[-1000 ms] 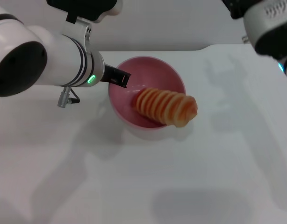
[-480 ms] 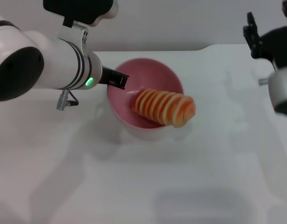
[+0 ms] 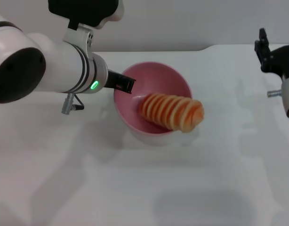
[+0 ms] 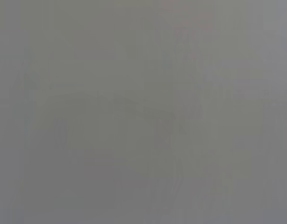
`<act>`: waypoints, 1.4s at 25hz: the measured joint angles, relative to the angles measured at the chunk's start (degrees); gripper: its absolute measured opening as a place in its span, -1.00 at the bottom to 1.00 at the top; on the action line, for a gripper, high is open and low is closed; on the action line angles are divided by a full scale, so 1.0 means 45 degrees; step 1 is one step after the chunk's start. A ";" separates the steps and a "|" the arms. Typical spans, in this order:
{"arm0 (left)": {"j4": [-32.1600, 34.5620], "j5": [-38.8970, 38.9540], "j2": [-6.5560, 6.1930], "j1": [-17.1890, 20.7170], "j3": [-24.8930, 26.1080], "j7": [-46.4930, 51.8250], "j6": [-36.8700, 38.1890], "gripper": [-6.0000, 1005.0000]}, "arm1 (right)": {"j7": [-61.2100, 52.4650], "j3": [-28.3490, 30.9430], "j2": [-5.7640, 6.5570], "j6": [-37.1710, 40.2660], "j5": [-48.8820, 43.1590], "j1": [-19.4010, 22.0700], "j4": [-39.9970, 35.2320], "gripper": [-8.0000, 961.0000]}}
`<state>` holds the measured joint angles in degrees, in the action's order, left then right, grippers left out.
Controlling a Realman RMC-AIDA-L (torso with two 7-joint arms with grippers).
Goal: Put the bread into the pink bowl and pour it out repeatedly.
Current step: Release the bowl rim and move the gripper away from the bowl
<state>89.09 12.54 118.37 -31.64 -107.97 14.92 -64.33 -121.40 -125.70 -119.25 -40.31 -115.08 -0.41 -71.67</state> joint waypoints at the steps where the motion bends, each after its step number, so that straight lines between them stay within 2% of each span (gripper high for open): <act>1: -0.0002 0.0067 0.0006 0.0033 -0.0047 0.0006 0.0003 -0.90 | -0.0018 -0.0067 -0.0017 0.0001 0.0088 0.0027 0.0077 0.42; 6: -0.0158 0.0481 0.0021 0.0176 -0.0270 0.0124 0.0058 -0.90 | -0.0040 -0.0448 -0.0033 0.0001 0.0549 0.0007 0.0280 0.42; 16: -0.1494 0.1541 0.0016 0.0176 -0.0511 0.0072 0.0696 -0.90 | -0.0041 -0.0557 0.0000 -0.0006 0.0804 -0.0150 0.0496 0.42; 30: -0.1661 0.2364 -0.0017 0.0032 -0.0422 -0.0328 0.0810 -0.90 | 0.0037 -0.0556 0.0017 -0.0002 0.0898 -0.0224 0.0615 0.42; 33: -0.1661 0.2425 -0.0017 0.0010 -0.0469 -0.0511 0.0817 -0.79 | 0.0053 -0.0559 0.0017 0.0002 0.0904 -0.0235 0.0616 0.42; 35: -0.1659 0.2428 -0.0007 0.0010 -0.0533 -0.0745 0.0892 -0.65 | 0.0064 -0.0560 0.0017 0.0006 0.0905 -0.0243 0.0615 0.42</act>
<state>81.62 23.46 118.34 -31.59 -110.37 11.57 -60.32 -121.12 -128.22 -119.18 -40.28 -111.01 -1.50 -68.90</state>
